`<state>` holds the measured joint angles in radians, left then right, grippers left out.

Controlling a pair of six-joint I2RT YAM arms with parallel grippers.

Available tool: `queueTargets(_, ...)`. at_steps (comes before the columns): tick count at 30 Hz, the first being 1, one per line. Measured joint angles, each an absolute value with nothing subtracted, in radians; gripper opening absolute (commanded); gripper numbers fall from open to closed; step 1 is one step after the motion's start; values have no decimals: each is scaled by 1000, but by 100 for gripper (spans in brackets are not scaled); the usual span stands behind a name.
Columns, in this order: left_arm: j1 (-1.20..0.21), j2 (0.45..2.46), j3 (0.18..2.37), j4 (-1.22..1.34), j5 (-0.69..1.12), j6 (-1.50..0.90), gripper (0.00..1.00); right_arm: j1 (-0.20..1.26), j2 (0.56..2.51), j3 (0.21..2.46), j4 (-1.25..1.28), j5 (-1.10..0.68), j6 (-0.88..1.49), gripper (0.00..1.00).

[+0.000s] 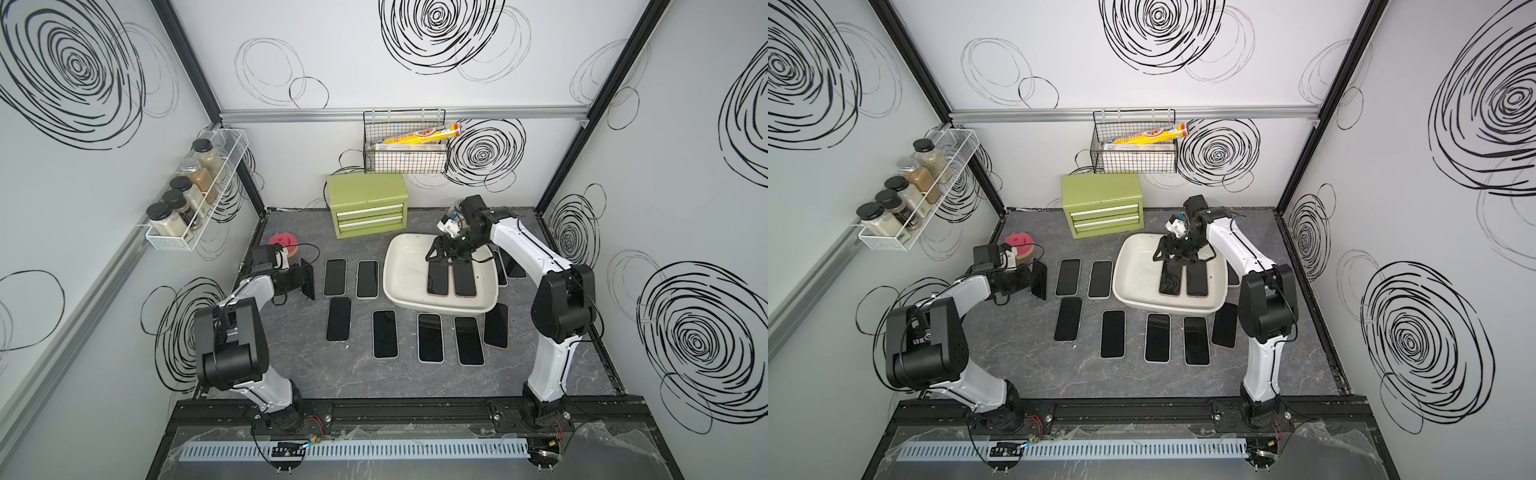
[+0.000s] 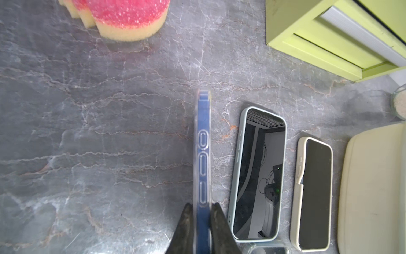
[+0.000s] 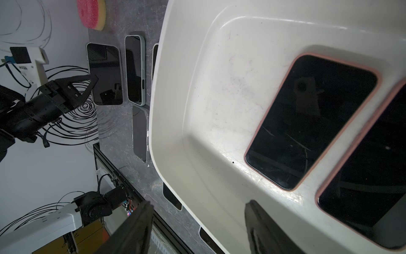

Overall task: Take the phone out of the storage box
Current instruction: Place the phone at the center of the board.

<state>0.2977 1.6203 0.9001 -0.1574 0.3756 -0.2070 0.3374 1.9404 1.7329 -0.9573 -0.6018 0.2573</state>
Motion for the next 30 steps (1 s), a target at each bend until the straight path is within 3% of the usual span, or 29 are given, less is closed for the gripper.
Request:
queueTargets(5, 308, 1644, 915, -150, 401, -197, 0, 339, 1940, 1731, -957, -598, 255, 70)
queueTargets(10, 311, 1666, 933, -152, 411, -183, 8, 339, 1940, 1729, -957, -598, 253, 70)
queueTargets(21, 315, 1718, 942, -164, 334, -168, 39, 342, 1942, 1726, -957, -598, 249, 70)
queueTargets(30, 315, 1724, 940, -178, 247, -173, 52, 344, 1946, 1725, -957, -598, 245, 70)
